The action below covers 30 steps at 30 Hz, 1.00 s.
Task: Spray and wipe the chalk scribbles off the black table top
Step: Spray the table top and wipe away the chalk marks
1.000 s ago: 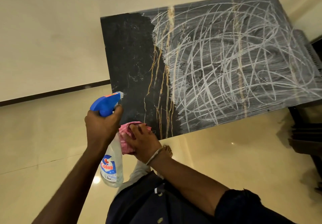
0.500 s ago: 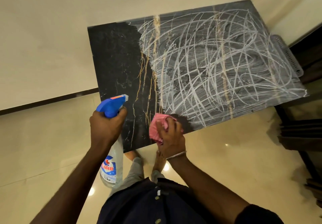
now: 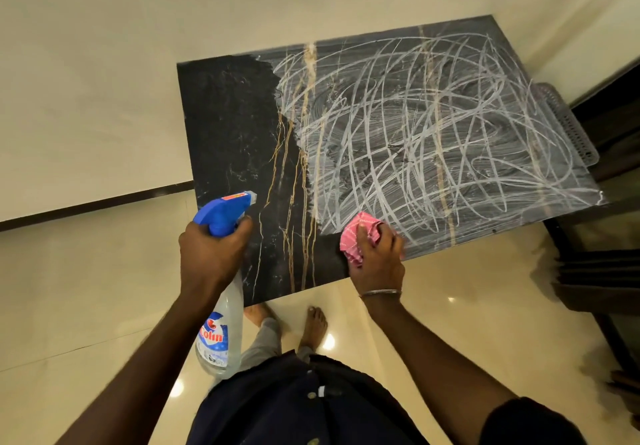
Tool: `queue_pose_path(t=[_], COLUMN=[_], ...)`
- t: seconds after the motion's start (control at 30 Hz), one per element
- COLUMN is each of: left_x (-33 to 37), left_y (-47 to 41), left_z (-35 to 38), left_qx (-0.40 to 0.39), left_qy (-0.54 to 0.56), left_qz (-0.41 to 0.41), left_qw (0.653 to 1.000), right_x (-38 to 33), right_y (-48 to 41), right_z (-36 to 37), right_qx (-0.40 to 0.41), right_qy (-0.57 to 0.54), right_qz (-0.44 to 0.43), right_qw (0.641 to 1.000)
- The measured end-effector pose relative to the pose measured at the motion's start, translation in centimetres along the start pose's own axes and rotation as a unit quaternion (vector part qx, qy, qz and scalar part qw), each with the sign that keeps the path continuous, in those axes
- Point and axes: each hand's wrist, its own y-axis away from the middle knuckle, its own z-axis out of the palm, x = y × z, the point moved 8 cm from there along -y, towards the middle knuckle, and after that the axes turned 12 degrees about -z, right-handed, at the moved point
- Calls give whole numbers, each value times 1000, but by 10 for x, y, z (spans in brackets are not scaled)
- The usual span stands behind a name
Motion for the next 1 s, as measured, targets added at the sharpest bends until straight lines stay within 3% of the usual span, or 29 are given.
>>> queue_pose_path(t=[0.07,0.2,0.3,0.37,0.53,0.67,0.87,1.0], left_x=[1,7,11,13,17,17,16,20], left_y=[0,3,2,0,-2,-1,-2,-8], left_z=[-1,0,-1,-4,-12,-13,-11,-16], left_qx=[2,4,15,19,25,29,29,31], left_qy=[4,2,4,11,20,11,11,22], left_qz=[1,12,9,9,12,8,-5,-7], left_qw=[1000,1000,1000,1000,999,1000,999,999], right_x=[-36,-126,-138,-112,-16,-35,-128,-103], right_y=[-6,-13,-15,-18,-36,-40,-33,-38], right_z=[4,25,27,19,-3,3,24,19], right_qx=[-5,-59,-70,-54,-17,-40,-78,-58], right_qy=[-6,-8,15,19,41,38,74,86], right_qz=[-28,-195,-266,-258,-92,-48,-211,-231], right_qw=[1000,979,961,964,995,997,972,967])
